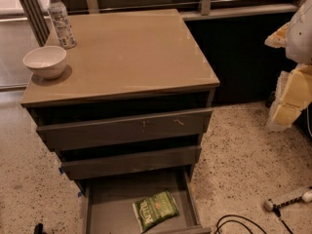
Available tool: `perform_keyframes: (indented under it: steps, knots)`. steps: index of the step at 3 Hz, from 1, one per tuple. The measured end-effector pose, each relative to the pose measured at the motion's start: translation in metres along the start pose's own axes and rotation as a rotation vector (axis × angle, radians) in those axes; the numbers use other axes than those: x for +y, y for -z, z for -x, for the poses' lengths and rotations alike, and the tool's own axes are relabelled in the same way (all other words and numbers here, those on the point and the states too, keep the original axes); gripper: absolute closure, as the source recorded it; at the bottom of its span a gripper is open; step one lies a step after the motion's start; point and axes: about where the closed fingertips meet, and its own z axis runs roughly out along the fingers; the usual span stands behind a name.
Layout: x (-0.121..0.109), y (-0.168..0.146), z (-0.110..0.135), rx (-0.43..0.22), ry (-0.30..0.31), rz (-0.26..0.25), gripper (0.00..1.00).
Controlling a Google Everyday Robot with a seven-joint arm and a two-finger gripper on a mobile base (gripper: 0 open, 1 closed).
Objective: Pick green jalapeno chip bag from bottom drawer and place on counter
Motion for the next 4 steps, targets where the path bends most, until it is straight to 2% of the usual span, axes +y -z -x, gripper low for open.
perform_keyframes:
  steps: [1,2,3,4]
  knots:
    - [0.000,0.000,0.000,0.000,0.000,0.000,0.00]
    - [0.000,0.000,0.000,0.000,0.000,0.000,0.18]
    - [0.009,-0.018,-0.004,-0.010,0.000,0.012,0.41]
    - [0.034,-0.059,-0.005,-0.080,0.005,0.055,0.64]
